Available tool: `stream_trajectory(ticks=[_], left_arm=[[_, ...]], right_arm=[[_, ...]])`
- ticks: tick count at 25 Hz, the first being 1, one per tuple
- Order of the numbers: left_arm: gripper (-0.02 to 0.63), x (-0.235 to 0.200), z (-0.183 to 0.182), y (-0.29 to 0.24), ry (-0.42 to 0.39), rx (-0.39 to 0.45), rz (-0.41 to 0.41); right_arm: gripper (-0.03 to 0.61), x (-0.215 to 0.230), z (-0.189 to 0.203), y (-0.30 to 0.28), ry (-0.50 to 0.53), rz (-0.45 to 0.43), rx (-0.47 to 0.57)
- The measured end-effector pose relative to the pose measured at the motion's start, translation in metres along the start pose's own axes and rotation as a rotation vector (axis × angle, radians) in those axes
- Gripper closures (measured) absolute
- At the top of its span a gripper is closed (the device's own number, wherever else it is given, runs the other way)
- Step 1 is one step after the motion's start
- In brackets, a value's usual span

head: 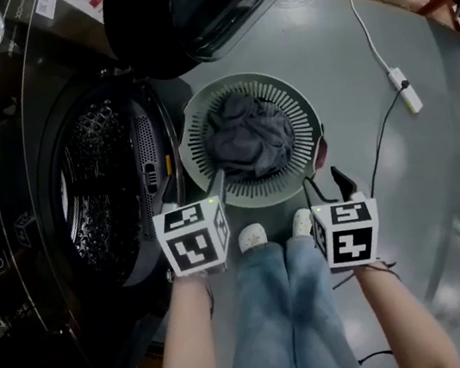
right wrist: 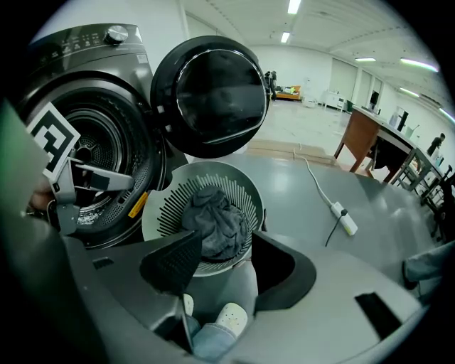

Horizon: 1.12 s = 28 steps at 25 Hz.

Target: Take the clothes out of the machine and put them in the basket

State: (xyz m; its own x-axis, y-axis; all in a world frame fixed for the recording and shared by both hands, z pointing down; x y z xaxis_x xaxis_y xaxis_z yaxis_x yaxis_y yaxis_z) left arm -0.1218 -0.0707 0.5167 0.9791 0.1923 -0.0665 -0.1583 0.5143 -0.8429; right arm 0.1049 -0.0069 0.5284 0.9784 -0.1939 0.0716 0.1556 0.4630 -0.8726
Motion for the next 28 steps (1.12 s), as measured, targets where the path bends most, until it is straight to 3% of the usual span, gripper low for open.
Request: stream_trajectory(ticks=[11, 22, 28], left_arm=[[0.253, 0.012, -0.009, 0.04, -0.03, -0.031, 0.041], [0.27, 0.026, -0.043, 0.127, 0.004, -0.037, 0.031], [0.27, 0.036, -0.068, 0.172, -0.026, -0.031, 0.064]], right_arm=[[0.36, -0.015, -0.029, 0.052, 0.029, 0.019, 0.02], [0.36, -0.029, -0.074, 0.147, 0.041, 0.0, 0.045], [0.36, -0.036, -0.093, 0.194, 0.08, -0.021, 0.034]])
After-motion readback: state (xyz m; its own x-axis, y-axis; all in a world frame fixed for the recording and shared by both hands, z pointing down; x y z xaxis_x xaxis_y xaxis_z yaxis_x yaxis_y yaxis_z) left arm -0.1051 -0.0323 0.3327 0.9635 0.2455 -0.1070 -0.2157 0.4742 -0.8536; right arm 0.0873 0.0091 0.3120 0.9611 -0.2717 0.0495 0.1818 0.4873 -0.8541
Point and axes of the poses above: the fingertips, and each gripper's own axes: y backward along the fingers, x to its right, z out of its underside, the point moved 2 cm from there along y, backward along the fingers, and after that the axes turned 3 degrees about y, right-handed, at the moved point
